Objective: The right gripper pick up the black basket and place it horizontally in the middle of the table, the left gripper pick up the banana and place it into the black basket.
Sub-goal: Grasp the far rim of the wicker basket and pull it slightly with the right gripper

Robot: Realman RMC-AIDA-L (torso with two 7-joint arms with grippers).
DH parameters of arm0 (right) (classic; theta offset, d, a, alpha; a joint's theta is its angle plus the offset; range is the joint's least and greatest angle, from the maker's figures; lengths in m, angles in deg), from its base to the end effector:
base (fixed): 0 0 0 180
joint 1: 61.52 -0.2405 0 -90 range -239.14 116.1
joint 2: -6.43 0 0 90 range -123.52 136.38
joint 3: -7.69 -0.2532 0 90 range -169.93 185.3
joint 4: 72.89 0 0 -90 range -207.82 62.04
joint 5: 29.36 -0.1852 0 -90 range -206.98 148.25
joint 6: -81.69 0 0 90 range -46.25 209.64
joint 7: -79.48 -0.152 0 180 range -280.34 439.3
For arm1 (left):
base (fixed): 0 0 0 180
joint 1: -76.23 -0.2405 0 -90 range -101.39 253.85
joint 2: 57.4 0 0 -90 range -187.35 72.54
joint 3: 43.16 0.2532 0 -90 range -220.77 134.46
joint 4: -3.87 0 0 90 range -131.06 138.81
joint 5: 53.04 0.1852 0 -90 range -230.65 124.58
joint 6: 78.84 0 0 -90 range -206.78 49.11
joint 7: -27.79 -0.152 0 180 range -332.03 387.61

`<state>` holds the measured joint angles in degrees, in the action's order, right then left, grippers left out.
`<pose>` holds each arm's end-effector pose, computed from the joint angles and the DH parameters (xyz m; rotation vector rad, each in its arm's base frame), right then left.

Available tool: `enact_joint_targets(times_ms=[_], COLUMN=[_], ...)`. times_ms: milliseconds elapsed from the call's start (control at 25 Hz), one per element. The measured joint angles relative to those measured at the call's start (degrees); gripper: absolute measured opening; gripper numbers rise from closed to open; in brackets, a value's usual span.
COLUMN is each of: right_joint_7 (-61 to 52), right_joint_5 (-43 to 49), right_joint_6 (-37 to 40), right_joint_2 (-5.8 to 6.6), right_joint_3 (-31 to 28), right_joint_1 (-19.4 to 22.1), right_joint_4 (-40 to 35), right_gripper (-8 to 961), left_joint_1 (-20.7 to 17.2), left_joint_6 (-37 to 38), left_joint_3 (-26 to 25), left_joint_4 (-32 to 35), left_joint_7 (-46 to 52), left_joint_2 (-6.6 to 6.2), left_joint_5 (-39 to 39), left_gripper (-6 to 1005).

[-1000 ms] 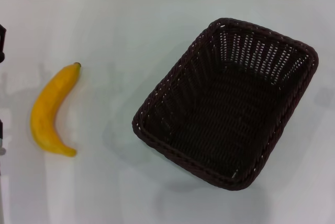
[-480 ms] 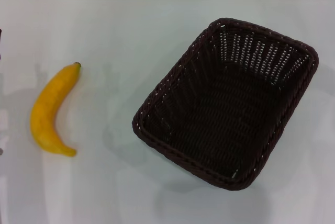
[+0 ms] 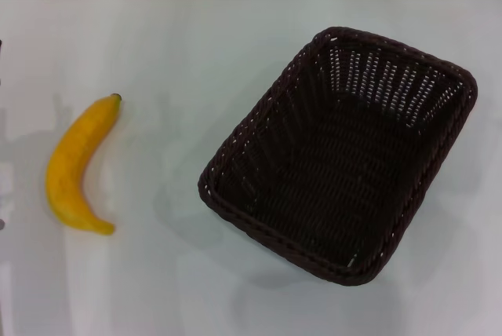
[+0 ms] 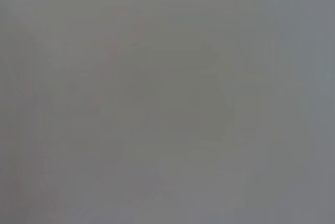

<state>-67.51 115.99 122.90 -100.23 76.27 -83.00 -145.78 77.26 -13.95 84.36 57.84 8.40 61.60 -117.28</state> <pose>0.2889 0.3982 0.1610 -1.7671 0.7726 -0.0070 -0.2805 0.2687 0.0297 -1.1342 -0.6635 -0.7880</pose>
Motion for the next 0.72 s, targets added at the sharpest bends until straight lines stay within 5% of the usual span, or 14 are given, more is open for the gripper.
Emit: enact_joint_targets(times_ms=[280,720], right_joint_7=[21.55,27.66], right_joint_5=[-6.29,-10.67], right_joint_6=[19.55,35.63], right_joint_2=[-4.42,-3.3], right_joint_3=[-11.33,-11.86], right_joint_1=[-5.31,-11.92], right_joint_4=[-2.67,-4.96], right_gripper=[778,769], left_joint_1=[-0.25,-0.13], left_joint_6=[0.08,0.08], left_joint_3=[0.06,0.46], left_joint_4=[-0.02,-1.27], left_joint_7=[2.88,3.12], left_joint_2=[0.0,0.0], left_joint_5=[0.56,2.22], left_gripper=[879,879])
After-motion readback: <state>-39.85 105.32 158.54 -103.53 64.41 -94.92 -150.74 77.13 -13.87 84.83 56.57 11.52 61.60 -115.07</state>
